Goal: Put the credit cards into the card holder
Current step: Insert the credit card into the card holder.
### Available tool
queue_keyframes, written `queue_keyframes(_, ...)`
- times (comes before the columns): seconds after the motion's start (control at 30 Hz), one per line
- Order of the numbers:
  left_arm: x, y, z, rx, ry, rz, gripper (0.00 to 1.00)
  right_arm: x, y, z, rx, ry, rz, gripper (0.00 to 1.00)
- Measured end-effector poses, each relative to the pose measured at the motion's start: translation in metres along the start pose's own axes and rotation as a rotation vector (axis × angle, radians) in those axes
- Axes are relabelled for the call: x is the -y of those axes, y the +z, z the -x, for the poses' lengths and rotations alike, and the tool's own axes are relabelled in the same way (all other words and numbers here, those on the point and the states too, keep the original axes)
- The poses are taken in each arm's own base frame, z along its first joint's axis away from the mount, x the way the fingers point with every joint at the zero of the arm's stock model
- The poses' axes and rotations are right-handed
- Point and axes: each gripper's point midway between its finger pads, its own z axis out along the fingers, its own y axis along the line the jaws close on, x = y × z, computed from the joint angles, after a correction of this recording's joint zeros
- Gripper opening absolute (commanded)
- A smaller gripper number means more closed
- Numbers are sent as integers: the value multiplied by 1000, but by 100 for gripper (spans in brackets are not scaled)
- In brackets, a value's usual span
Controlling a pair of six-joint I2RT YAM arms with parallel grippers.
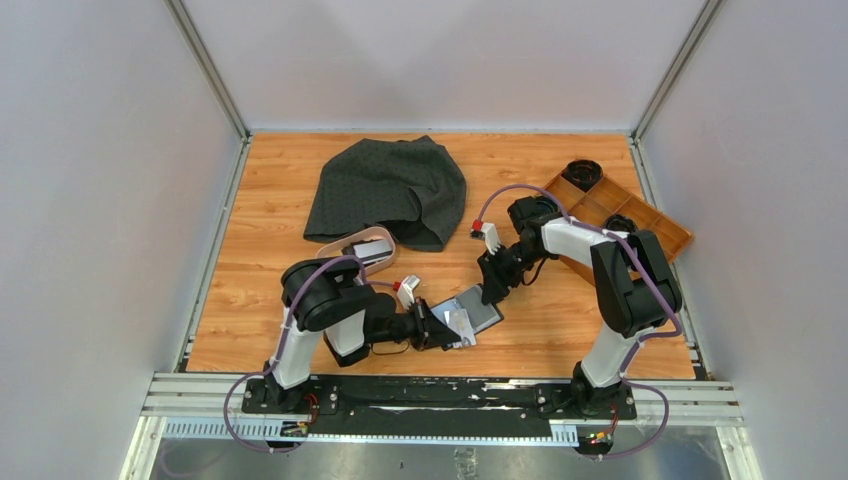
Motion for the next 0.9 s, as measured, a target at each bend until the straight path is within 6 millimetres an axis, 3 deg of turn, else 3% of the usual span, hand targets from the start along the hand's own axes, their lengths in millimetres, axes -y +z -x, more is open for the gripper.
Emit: queue_keyframes(0.9,1,3,1,-1,-105,3,0,0,0,0,0,0,0,48)
